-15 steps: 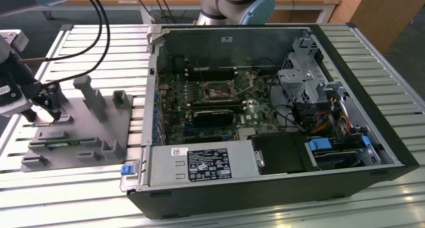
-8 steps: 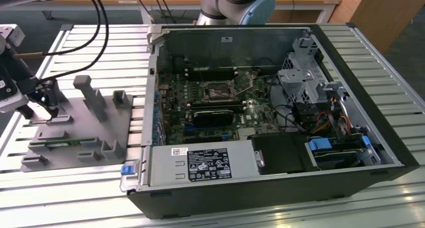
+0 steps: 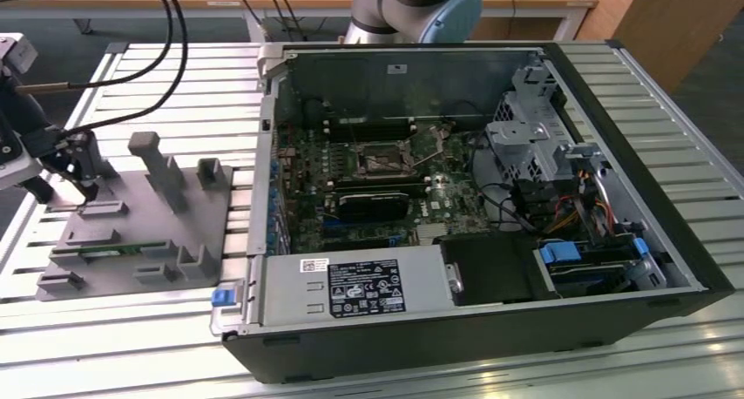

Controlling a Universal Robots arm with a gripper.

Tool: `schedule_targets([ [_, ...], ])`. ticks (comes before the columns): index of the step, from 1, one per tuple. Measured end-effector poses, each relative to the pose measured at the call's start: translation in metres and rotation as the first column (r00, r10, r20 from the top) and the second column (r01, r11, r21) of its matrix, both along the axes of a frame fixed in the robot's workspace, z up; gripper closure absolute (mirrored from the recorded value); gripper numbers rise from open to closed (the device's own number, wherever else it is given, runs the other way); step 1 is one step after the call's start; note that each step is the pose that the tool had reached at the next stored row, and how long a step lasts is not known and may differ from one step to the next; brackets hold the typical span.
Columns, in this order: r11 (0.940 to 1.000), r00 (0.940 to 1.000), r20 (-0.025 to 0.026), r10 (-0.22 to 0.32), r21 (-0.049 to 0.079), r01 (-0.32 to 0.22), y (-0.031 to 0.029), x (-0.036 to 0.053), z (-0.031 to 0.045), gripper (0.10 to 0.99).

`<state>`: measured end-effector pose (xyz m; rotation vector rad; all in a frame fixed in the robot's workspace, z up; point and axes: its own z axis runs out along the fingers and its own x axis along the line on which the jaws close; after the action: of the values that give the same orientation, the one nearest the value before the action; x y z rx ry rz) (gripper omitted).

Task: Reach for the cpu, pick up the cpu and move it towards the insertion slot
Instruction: 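Pick up the cpu and move it towards the insertion slot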

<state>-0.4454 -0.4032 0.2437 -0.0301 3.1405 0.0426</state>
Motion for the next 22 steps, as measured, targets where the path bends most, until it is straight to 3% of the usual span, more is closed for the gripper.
schedule_targets([
  [9,1.0,1.0,-0.0001,0.0,0.0,0.0,0.0,0.0,0.0128,0.545],
  [22,1.0,1.0,-0.0001,0.0,0.0,0.0,0.0,0.0,0.0204,0.545],
])
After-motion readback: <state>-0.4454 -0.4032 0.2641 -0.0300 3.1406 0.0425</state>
